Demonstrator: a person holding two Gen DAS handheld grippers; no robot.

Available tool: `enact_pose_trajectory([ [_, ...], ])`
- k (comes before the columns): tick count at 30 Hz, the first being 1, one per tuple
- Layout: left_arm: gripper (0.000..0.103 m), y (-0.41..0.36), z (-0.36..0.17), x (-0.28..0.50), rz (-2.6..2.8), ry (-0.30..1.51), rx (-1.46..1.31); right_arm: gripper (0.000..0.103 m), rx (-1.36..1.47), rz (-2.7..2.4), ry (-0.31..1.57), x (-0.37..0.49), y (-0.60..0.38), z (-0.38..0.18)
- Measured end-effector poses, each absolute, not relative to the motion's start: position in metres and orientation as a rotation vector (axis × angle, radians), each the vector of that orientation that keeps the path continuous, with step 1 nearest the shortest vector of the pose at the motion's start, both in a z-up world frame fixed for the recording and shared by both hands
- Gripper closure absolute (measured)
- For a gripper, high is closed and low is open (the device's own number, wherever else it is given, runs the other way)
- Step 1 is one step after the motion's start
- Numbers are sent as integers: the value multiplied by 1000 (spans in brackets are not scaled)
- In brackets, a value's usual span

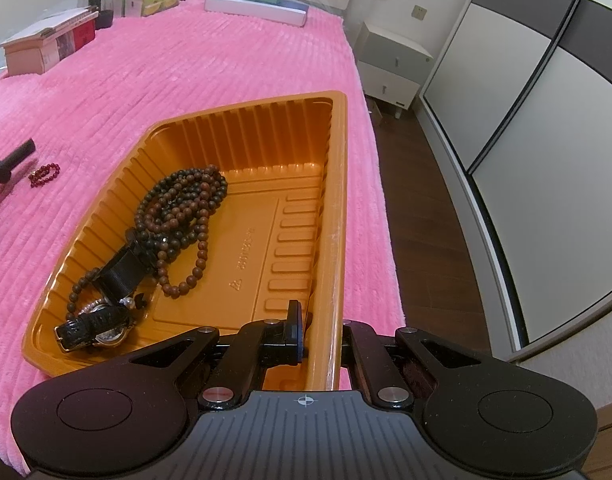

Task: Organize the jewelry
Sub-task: 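Grasp the black pendant lying on the bedspread with the left tool, then carry the black pendant into the tray and open the left tool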

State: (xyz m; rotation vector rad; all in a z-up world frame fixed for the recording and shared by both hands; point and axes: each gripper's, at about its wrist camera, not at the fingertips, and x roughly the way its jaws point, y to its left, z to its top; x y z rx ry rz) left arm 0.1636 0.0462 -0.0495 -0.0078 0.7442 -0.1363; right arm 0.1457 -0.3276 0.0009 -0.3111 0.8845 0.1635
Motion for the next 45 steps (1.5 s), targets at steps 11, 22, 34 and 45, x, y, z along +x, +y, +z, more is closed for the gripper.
enact_pose_trajectory([
  [11, 83, -11, -6, 155, -304, 662, -39, 99, -309, 166, 884, 145, -328, 2],
  [22, 83, -104, -5, 153, -549, 687, -25, 99, -312, 171, 890, 146, -329, 1],
  [34, 83, -149, -8, 157, -638, 698, 18, 99, -308, 173, 889, 146, -328, 1],
  [45, 76, -159, -10, 154, -646, 696, 18, 99, -308, 173, 888, 146, -328, 2],
])
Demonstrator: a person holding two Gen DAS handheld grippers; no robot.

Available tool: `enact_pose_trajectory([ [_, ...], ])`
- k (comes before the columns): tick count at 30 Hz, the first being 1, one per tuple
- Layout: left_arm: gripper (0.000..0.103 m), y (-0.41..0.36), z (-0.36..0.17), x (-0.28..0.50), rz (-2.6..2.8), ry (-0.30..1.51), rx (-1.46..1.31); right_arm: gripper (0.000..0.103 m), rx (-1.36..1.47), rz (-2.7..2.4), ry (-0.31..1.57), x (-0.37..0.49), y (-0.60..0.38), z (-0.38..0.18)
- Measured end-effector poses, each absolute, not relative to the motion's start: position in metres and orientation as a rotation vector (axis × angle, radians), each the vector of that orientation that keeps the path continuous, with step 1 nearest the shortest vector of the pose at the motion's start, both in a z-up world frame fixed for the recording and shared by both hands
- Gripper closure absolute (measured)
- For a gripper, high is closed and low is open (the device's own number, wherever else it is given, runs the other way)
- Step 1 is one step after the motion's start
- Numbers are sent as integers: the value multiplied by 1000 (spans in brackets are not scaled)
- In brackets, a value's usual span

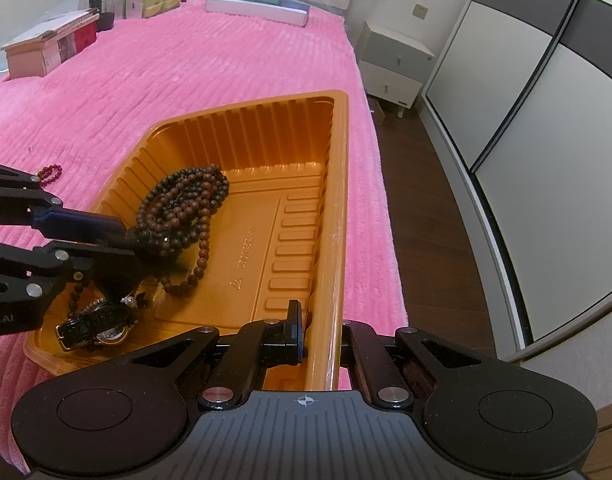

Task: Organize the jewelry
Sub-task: 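Carry the black pendant into the tray and open the left tool, then pinch the red bead bracelet off the bedspread with the left tool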

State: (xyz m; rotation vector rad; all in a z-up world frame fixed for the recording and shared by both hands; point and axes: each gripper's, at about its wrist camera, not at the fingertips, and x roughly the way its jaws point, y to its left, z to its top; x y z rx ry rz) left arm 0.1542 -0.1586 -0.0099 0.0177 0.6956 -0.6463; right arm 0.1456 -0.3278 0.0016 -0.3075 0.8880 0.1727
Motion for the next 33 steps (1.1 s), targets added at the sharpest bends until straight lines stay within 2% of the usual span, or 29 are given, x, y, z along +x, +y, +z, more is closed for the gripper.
enact_pose_trajectory([
  [10, 75, -94, -9, 143, -498, 670, -47, 99, -302, 172, 889, 147, -328, 1],
  [21, 74, 3, -41, 135, -187, 701, -33, 99, -307, 168, 887, 146, -327, 0],
  [27, 74, 13, -50, 145, -171, 700, 1, 99, -310, 166, 889, 146, -328, 0],
  [29, 77, 9, -51, 151, -200, 693, 28, 99, -312, 165, 891, 147, -327, -1],
  [30, 82, 6, -53, 154, -218, 693, 39, 99, -312, 165, 893, 147, -328, -1],
  [33, 82, -3, -56, 166, -246, 685, 85, 99, -313, 164, 895, 148, -328, -1],
])
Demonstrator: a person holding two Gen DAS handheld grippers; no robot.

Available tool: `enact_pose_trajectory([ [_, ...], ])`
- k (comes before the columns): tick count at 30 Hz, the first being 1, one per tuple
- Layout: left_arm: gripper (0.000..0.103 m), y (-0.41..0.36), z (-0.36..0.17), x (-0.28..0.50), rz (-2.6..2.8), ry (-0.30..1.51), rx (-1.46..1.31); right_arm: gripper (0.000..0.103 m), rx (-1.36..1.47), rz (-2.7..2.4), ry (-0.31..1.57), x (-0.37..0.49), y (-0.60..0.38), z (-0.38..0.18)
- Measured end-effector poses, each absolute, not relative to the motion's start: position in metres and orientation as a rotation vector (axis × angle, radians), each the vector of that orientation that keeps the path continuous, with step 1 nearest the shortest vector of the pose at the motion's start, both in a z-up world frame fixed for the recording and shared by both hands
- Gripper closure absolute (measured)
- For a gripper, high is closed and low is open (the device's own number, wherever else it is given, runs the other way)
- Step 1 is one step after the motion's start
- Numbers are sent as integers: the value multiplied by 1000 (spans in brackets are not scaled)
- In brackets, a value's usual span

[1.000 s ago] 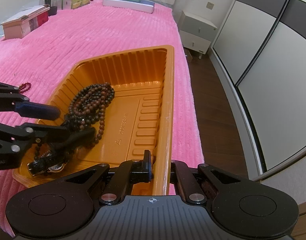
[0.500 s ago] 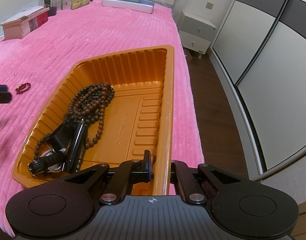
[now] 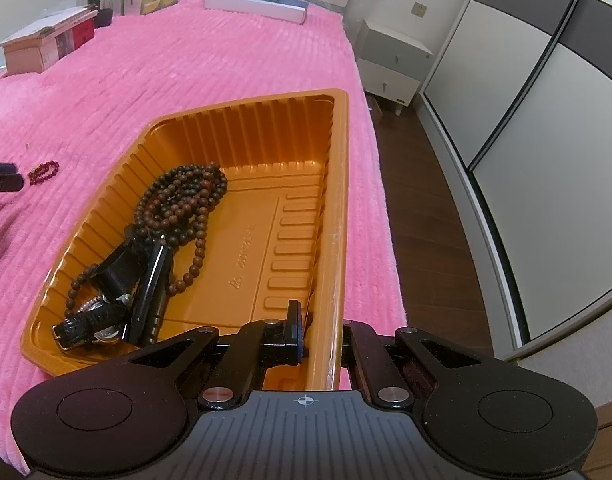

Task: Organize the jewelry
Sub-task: 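Pinch the red bead bracelet off the bedspread with the left tool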

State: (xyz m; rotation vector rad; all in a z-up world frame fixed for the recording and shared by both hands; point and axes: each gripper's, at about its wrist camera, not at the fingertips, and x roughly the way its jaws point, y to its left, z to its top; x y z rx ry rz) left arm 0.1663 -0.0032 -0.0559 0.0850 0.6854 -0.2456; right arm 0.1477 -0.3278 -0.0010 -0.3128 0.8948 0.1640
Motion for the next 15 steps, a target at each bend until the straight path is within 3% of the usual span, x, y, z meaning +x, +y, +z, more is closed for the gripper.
enact_pose_trajectory([
  [7, 90, -15, -71, 192, -287, 730, 175, 99, -312, 163, 900, 149, -328, -1],
  [15, 91, -20, -82, 205, -307, 763, 250, 99, -313, 160, 905, 150, -328, -3],
])
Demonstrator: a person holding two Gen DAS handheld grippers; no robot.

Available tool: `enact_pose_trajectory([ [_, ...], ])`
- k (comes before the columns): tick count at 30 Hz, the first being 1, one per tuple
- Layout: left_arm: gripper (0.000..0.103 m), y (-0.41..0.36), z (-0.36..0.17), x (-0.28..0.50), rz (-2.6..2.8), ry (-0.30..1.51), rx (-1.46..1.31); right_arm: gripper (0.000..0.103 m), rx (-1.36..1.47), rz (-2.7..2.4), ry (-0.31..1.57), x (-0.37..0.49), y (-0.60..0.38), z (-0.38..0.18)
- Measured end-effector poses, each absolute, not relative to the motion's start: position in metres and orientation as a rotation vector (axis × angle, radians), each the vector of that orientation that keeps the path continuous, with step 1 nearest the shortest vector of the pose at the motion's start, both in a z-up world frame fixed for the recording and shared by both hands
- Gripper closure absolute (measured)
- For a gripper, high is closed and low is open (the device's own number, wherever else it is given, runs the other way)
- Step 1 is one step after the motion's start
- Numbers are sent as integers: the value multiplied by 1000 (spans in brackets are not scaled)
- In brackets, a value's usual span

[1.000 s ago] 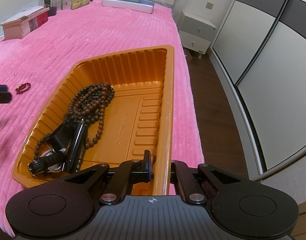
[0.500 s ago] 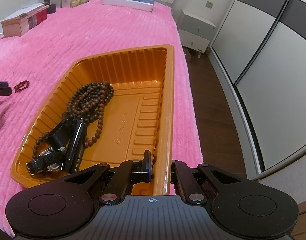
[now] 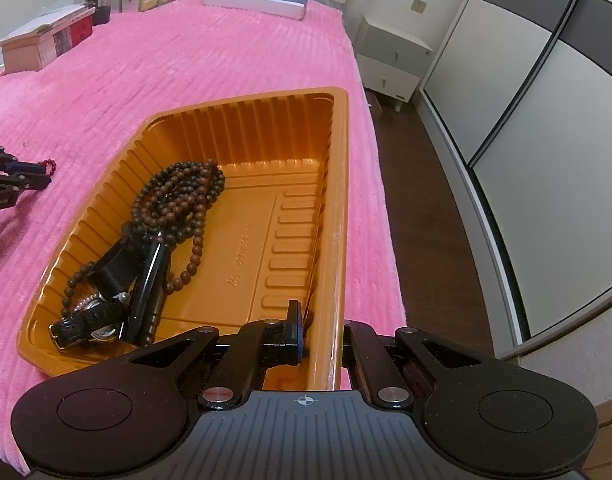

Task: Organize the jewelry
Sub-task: 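Pinch the red bead bracelet off the bedspread with the left tool, then carry the red bead bracelet into the tray and open the left tool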

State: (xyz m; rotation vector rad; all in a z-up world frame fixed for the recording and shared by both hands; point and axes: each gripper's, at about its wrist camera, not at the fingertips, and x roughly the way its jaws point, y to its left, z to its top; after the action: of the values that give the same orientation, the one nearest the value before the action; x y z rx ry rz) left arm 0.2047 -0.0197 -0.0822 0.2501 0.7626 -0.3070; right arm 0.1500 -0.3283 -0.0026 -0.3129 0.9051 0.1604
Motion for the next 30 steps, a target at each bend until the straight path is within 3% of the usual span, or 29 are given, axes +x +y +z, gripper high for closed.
enact_pose_trajectory([
  [1, 98, -20, -82, 204, -313, 764, 258, 99, -312, 161, 905, 150, -328, -2],
  [2, 99, -22, -81, 204, -326, 771, 261, 99, -311, 160, 905, 150, -328, -2],
  [30, 99, 16, 54, 177, -363, 604, 61, 99, -315, 161, 896, 147, -327, 2],
])
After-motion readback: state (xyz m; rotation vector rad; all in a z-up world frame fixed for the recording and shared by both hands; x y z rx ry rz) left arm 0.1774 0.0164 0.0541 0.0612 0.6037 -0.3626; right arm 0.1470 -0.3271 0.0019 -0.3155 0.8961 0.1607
